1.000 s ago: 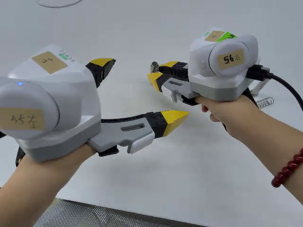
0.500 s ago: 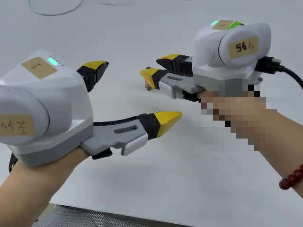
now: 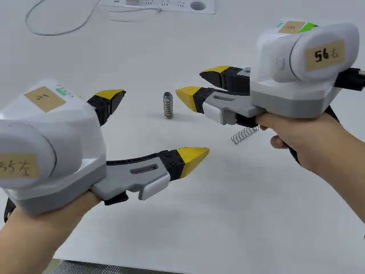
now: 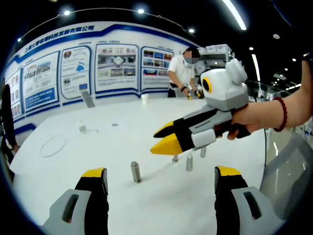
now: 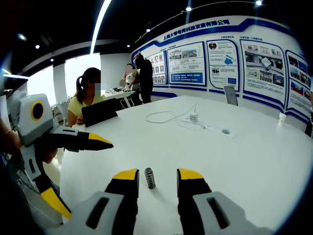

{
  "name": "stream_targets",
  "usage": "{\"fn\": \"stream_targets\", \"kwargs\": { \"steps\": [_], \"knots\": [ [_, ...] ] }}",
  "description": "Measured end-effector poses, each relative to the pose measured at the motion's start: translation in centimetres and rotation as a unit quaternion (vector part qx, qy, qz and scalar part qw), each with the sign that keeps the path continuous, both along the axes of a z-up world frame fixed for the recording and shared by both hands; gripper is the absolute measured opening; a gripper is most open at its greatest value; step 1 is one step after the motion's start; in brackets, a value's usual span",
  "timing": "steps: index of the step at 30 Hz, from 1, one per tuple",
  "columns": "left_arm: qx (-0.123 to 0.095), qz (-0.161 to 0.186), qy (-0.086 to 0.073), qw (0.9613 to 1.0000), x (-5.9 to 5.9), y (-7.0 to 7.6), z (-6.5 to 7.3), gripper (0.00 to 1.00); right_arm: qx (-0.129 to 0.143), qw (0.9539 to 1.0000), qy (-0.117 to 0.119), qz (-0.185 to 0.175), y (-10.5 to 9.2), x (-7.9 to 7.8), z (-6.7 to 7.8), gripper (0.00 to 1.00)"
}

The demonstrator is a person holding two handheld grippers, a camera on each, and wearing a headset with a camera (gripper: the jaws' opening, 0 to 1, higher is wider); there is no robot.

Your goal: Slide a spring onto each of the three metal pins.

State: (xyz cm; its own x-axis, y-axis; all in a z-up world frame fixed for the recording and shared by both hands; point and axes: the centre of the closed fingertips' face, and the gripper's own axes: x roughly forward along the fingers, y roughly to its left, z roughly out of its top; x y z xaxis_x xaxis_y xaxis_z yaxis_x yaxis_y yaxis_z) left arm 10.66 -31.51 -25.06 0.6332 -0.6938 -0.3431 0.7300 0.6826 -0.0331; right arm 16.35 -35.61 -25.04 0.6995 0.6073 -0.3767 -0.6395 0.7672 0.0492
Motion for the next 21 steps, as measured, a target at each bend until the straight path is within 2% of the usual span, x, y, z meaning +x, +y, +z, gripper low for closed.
{"fn": "stream_targets", "kwargs": {
  "steps": [8,13,21],
  "knots": [
    [0.007,-0.005,0.002,1.0,0.0,-0.4,-0.1,0.88,0.0,0.9998,0.005,-0.018,-2.2,-1.1,0.2,0.36],
    [0.013,-0.006,0.009,0.9999,-0.1,-0.7,-0.5,0.84,0.002,0.9995,0.01,-0.03,-3.5,-1.6,0.1,0.4],
    [0.022,-0.022,0.016,0.9994,-0.1,-1.8,-1.1,0.79,-0.003,0.9988,0.012,-0.047,-5.8,-2.5,0.1,0.42]
  ]
}}
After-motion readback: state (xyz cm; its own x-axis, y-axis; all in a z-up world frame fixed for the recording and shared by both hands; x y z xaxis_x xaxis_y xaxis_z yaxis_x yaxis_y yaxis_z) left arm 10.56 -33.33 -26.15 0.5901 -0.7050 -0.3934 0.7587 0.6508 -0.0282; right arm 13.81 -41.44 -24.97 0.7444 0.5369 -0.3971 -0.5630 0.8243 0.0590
